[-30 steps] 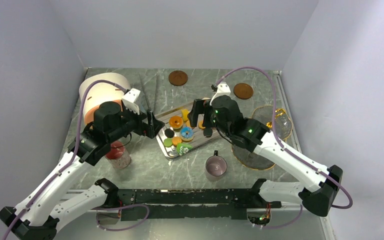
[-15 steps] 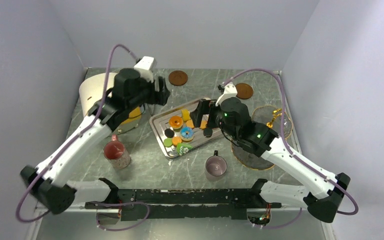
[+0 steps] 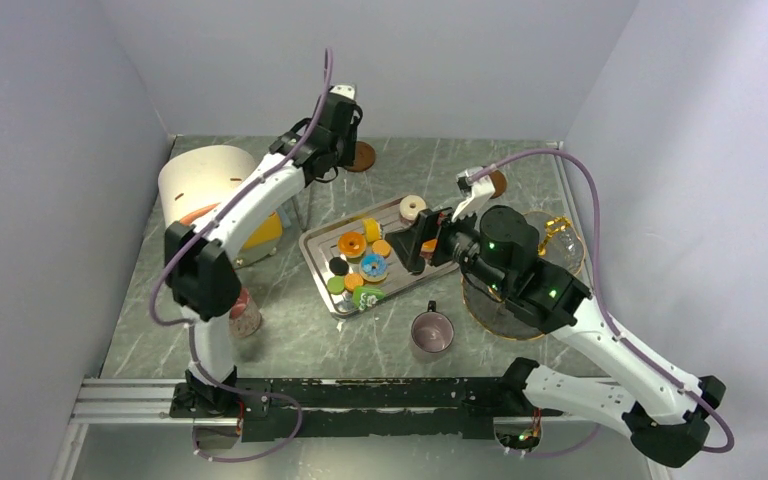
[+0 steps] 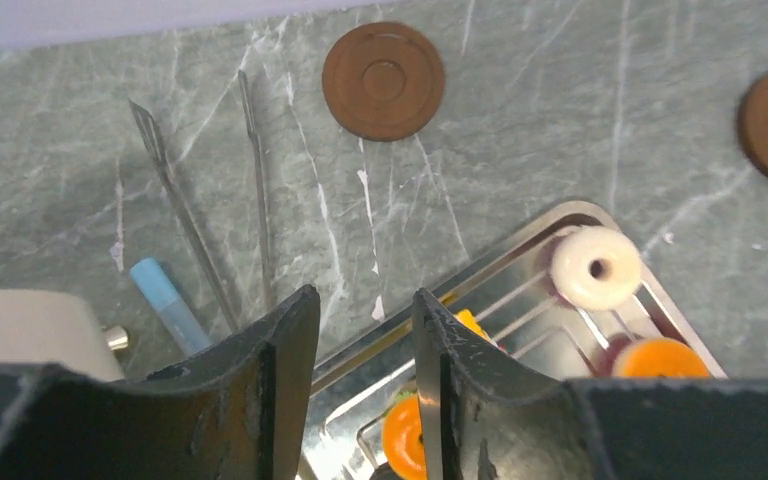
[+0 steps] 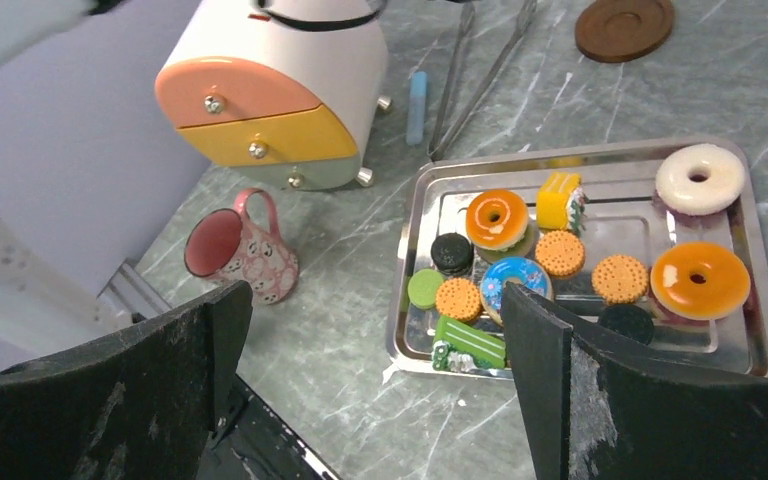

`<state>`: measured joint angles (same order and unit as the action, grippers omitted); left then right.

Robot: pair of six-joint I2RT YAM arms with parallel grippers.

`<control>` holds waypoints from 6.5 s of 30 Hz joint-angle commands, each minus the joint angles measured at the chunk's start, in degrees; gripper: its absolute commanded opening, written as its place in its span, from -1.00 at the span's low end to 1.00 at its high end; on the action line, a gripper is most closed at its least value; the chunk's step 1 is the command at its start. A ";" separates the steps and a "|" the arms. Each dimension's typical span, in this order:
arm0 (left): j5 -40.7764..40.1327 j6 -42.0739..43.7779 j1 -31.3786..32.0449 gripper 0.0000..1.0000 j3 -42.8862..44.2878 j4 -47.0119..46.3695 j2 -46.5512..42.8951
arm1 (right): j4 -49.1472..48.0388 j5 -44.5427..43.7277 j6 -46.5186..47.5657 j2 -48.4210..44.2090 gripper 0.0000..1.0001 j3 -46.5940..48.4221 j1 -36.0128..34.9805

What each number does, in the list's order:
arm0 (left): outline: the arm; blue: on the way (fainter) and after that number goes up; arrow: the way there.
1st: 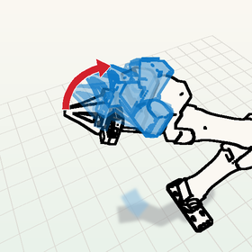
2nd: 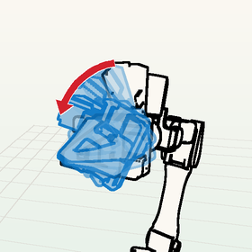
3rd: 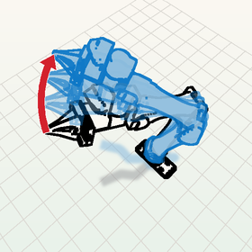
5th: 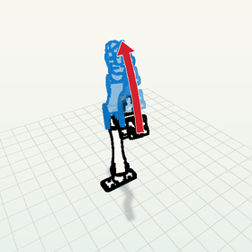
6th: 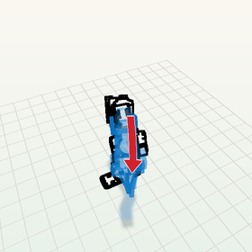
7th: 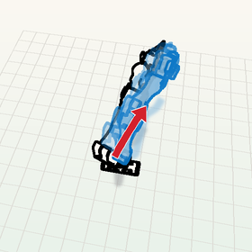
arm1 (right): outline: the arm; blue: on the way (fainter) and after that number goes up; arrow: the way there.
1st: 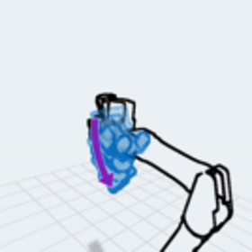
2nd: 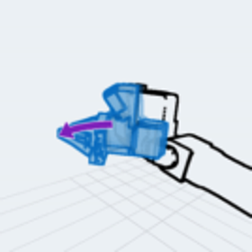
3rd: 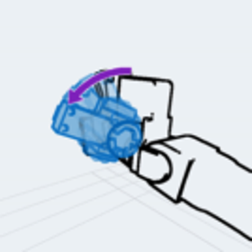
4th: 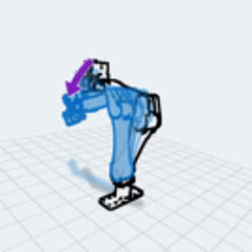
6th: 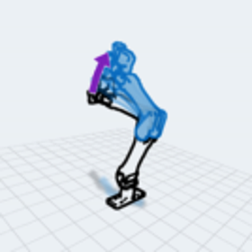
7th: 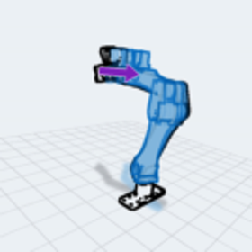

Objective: Serve the afternoon tea
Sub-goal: Pick up the clamp from the center of the board, then pick up the desert from the tray.

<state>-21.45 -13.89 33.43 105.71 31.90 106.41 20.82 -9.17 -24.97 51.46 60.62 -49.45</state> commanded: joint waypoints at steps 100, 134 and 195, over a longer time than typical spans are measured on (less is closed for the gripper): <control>-0.02 -3.24 -11.17 0.76 6.01 -2.74 24.66 | 3.54 -4.22 6.09 -3.56 1.00 -2.88 -0.01; 6.64 -2.42 -14.22 0.62 4.37 -8.25 31.47 | 3.17 -5.78 7.30 -4.35 1.00 -3.73 0.02; 27.69 6.33 -1.51 -0.04 -13.07 12.28 -14.91 | 8.99 -4.19 5.55 -6.34 1.00 -0.20 0.04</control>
<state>1.43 -8.69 29.17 97.65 42.68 96.36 28.64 -13.52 -19.25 46.00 59.13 -49.45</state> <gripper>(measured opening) 0.488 0.997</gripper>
